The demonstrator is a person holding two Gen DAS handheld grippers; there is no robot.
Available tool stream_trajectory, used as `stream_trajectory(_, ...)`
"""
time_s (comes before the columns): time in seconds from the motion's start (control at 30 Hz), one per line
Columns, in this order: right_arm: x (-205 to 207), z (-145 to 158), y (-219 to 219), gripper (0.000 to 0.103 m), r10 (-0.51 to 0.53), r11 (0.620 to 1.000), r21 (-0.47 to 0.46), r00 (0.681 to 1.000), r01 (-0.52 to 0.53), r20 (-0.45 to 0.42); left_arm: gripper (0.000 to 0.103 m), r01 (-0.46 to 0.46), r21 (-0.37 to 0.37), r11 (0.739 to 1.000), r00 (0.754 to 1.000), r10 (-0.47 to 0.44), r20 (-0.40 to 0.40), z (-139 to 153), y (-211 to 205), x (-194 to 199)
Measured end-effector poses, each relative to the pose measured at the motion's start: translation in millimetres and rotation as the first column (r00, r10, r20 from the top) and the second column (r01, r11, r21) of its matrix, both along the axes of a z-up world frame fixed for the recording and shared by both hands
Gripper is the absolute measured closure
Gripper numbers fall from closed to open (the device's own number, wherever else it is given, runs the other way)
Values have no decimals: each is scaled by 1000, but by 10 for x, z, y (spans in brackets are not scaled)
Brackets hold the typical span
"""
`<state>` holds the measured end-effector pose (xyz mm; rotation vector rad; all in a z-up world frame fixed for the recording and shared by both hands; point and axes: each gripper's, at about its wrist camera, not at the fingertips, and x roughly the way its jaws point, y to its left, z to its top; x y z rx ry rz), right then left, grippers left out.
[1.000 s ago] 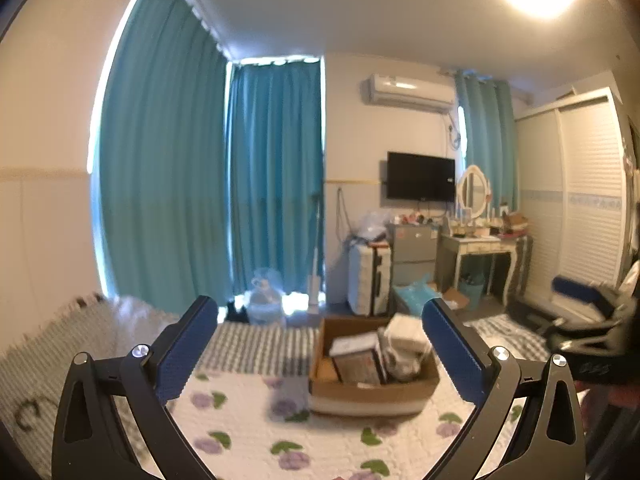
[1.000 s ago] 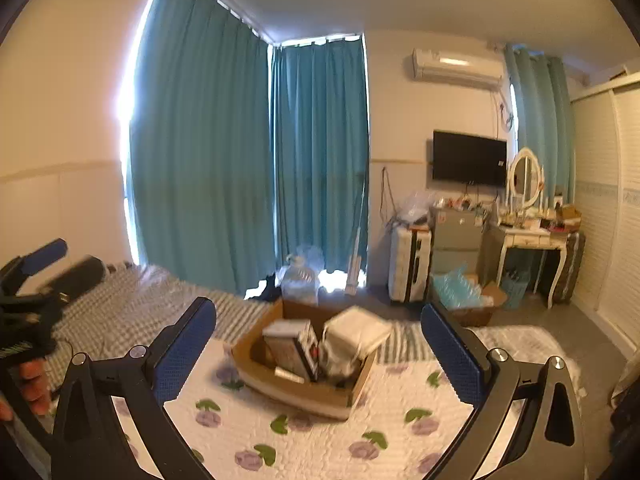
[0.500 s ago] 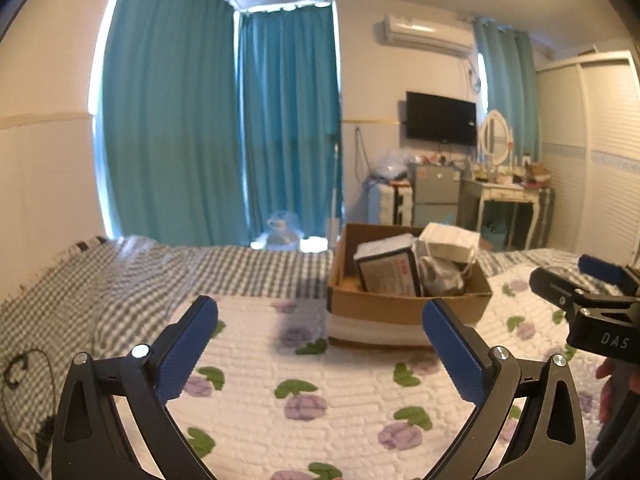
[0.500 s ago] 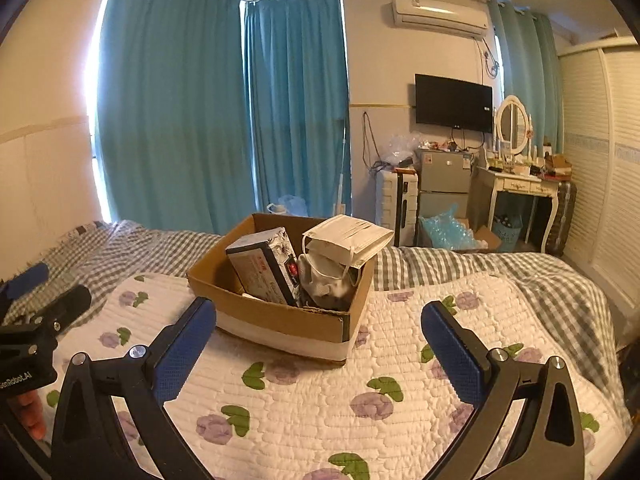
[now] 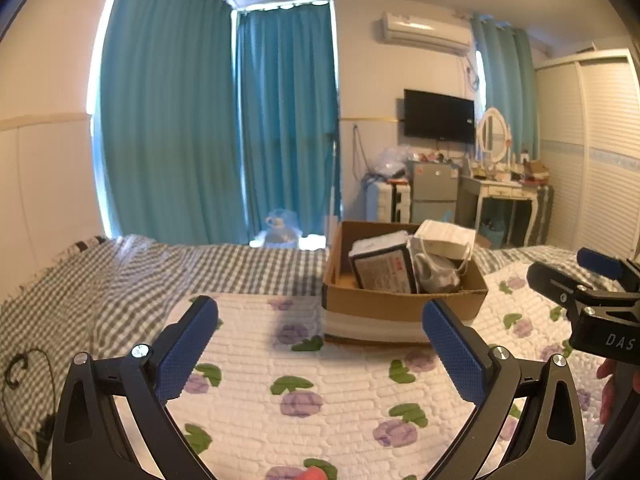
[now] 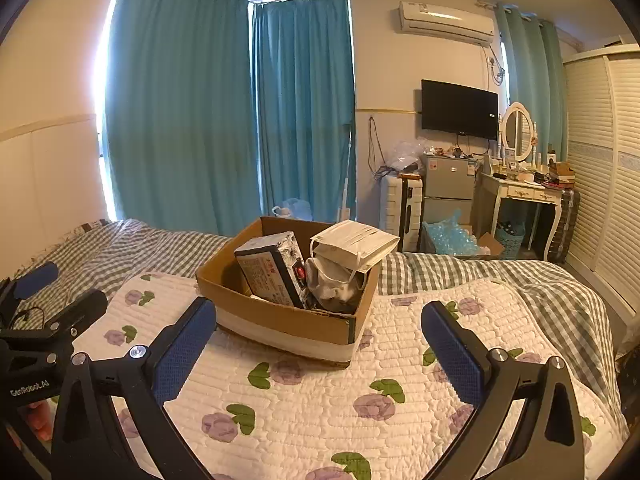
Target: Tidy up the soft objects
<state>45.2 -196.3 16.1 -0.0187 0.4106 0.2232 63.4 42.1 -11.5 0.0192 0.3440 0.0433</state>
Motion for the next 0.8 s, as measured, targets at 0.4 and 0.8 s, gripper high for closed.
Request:
stream_trajectory(0.4,4,2,-25,0,-12,1000,13,1000,12,-7,0,1,-14,1000,1000,-1,-1,18,30,-11)
stream_trajectory(0.8,-15,-2,34,0,-8,1000,-5,1000,8,1,0,5,-21,1000,1000,-5,-11,18,40,-16)
